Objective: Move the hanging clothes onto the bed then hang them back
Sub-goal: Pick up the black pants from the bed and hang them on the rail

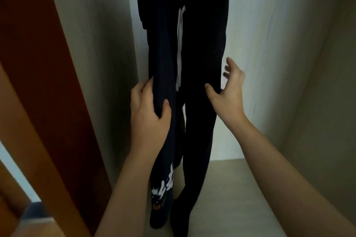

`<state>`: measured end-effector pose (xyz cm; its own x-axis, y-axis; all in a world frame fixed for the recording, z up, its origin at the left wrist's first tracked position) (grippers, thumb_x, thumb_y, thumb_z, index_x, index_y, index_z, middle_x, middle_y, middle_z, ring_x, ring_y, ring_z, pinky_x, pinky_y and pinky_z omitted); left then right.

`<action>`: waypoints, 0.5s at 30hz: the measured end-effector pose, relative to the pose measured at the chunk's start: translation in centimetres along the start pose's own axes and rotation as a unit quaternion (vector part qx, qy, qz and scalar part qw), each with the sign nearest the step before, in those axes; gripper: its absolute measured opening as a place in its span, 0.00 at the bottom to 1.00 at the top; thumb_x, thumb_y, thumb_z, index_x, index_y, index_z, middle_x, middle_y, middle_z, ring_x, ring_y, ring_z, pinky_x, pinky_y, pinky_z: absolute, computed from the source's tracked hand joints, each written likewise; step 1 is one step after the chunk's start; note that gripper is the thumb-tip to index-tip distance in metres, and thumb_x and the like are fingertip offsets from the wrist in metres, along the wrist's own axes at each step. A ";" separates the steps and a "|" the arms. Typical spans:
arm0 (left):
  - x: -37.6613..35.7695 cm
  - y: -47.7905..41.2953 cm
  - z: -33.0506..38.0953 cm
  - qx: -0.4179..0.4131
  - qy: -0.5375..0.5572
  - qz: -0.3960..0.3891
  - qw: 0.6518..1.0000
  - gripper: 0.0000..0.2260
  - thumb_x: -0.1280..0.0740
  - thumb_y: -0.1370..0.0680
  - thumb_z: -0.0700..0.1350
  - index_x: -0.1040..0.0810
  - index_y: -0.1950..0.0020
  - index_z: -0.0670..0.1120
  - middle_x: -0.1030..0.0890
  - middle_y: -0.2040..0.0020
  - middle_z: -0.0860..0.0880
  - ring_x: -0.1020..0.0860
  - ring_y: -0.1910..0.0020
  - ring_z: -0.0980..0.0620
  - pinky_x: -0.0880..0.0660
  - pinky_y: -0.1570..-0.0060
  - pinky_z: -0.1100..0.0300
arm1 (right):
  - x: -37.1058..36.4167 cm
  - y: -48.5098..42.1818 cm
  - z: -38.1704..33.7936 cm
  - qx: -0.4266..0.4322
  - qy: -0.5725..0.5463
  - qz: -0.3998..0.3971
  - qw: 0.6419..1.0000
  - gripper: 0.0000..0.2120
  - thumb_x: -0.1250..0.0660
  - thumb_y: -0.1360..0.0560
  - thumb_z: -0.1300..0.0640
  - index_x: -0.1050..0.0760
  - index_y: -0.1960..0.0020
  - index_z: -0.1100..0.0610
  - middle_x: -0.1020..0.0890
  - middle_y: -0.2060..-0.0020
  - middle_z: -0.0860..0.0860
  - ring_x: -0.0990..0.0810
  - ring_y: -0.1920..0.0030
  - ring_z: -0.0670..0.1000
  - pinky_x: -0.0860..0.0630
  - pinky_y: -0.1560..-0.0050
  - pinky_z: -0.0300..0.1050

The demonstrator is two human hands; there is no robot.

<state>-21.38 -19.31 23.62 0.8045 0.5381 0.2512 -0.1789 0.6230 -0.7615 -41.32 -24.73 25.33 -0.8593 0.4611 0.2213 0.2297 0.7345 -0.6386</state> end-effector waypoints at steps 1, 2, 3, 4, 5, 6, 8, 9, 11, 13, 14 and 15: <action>-0.1 0.7 -0.1 -0.003 -0.011 0.001 1.000 0.21 0.36 0.24 0.41 0.34 0.31 0.46 0.34 0.33 0.48 0.33 0.39 0.59 0.38 0.47 0.84 | -0.6 0.7 1.1 -0.034 -0.011 -0.027 0.999 0.33 0.32 0.27 0.62 0.44 0.28 0.55 0.33 0.37 0.49 0.32 0.41 0.42 0.32 0.41 0.32; -0.3 1.2 -0.2 -0.002 -0.017 0.000 1.000 0.22 0.36 0.24 0.41 0.34 0.31 0.46 0.33 0.33 0.48 0.33 0.37 0.57 0.37 0.46 0.82 | -1.5 1.4 2.5 -0.068 0.006 -0.063 0.996 0.31 0.32 0.27 0.61 0.42 0.29 0.56 0.29 0.39 0.50 0.28 0.41 0.45 0.31 0.45 0.32; -0.4 1.7 -0.6 0.008 -0.015 -0.002 1.000 0.22 0.36 0.24 0.41 0.35 0.31 0.47 0.33 0.33 0.48 0.33 0.37 0.57 0.37 0.46 0.80 | -2.5 2.3 4.3 -0.102 0.045 -0.108 0.988 0.27 0.33 0.27 0.60 0.38 0.31 0.58 0.26 0.40 0.52 0.25 0.42 0.49 0.30 0.48 0.34; -0.6 2.1 -1.0 0.027 -0.003 -0.007 1.000 0.23 0.36 0.24 0.40 0.36 0.30 0.48 0.32 0.33 0.49 0.33 0.38 0.59 0.37 0.47 0.81 | -3.6 3.2 6.3 -0.138 0.092 -0.161 0.973 0.22 0.33 0.27 0.60 0.34 0.34 0.61 0.23 0.42 0.55 0.23 0.44 0.53 0.29 0.52 0.37; -0.8 2.4 -1.5 0.049 0.013 -0.015 0.999 0.24 0.36 0.24 0.41 0.37 0.30 0.49 0.32 0.34 0.51 0.33 0.39 0.62 0.36 0.49 0.82 | -4.5 4.1 8.3 -0.168 0.133 -0.218 0.952 0.17 0.35 0.27 0.60 0.30 0.39 0.63 0.21 0.45 0.59 0.21 0.49 0.56 0.27 0.58 0.39; -1.1 2.8 -2.0 0.068 0.019 -0.027 0.997 0.23 0.36 0.24 0.41 0.37 0.30 0.49 0.31 0.34 0.52 0.33 0.41 0.63 0.36 0.51 0.83 | -5.1 4.9 9.9 -0.193 0.162 -0.268 0.930 0.13 0.37 0.26 0.61 0.27 0.43 0.65 0.19 0.51 0.61 0.20 0.56 0.57 0.26 0.64 0.39; -1.6 3.4 -2.6 0.076 -0.001 -0.049 0.996 0.22 0.37 0.24 0.42 0.36 0.31 0.48 0.29 0.36 0.51 0.31 0.43 0.63 0.33 0.54 0.79 | -3.8 4.5 11.8 -0.225 0.187 -0.279 0.915 0.08 0.41 0.27 0.63 0.25 0.54 0.66 0.20 0.66 0.60 0.21 0.70 0.53 0.27 0.73 0.36; -1.9 3.8 -2.9 0.074 -0.009 -0.060 0.995 0.21 0.37 0.24 0.42 0.36 0.31 0.47 0.28 0.36 0.50 0.30 0.43 0.61 0.33 0.54 0.77 | -2.2 3.5 12.1 -0.227 0.189 -0.227 0.928 0.07 0.42 0.28 0.65 0.25 0.57 0.65 0.22 0.72 0.57 0.23 0.75 0.51 0.26 0.75 0.36; -2.3 4.5 -3.4 0.082 -0.011 -0.072 0.994 0.20 0.37 0.23 0.41 0.35 0.32 0.46 0.28 0.36 0.48 0.30 0.43 0.59 0.33 0.52 0.74 | 1.1 2.3 11.8 -0.210 0.156 -0.079 0.962 0.08 0.42 0.29 0.66 0.25 0.59 0.65 0.24 0.73 0.56 0.22 0.74 0.53 0.22 0.67 0.45; -2.8 5.1 -3.9 0.097 -0.015 -0.080 0.992 0.19 0.38 0.23 0.41 0.34 0.32 0.45 0.27 0.37 0.47 0.30 0.45 0.59 0.32 0.52 0.72 | 1.2 3.7 11.8 -0.191 0.155 -0.044 0.968 0.08 0.41 0.28 0.65 0.24 0.58 0.66 0.19 0.67 0.62 0.19 0.64 0.62 0.21 0.58 0.53; -3.0 5.4 -4.1 0.103 -0.020 -0.085 0.991 0.19 0.38 0.23 0.41 0.34 0.33 0.45 0.27 0.38 0.47 0.29 0.46 0.59 0.32 0.53 0.73 | -0.5 5.2 12.3 -0.190 0.177 -0.098 0.961 0.08 0.40 0.28 0.63 0.23 0.57 0.67 0.18 0.63 0.65 0.19 0.60 0.63 0.22 0.57 0.53; -3.2 5.7 -4.2 0.106 -0.023 -0.090 0.990 0.18 0.38 0.23 0.41 0.34 0.33 0.45 0.26 0.39 0.48 0.29 0.48 0.59 0.32 0.56 0.75 | -2.2 6.9 13.2 -0.193 0.197 -0.163 0.947 0.08 0.39 0.27 0.63 0.24 0.57 0.67 0.18 0.61 0.66 0.19 0.57 0.64 0.24 0.58 0.50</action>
<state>-22.61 -19.90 15.93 0.8084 0.4293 0.4026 -0.1528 0.8137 -0.5608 -43.89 -27.24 10.65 -0.6930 0.2726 0.6674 0.1975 0.9621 -0.1879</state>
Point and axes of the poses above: each hand's wrist, its own y-axis away from the middle knuckle, its own x-axis out of the back of the hand, z = x × y, the point moved 9 cm from there along -y, towards the middle knuckle
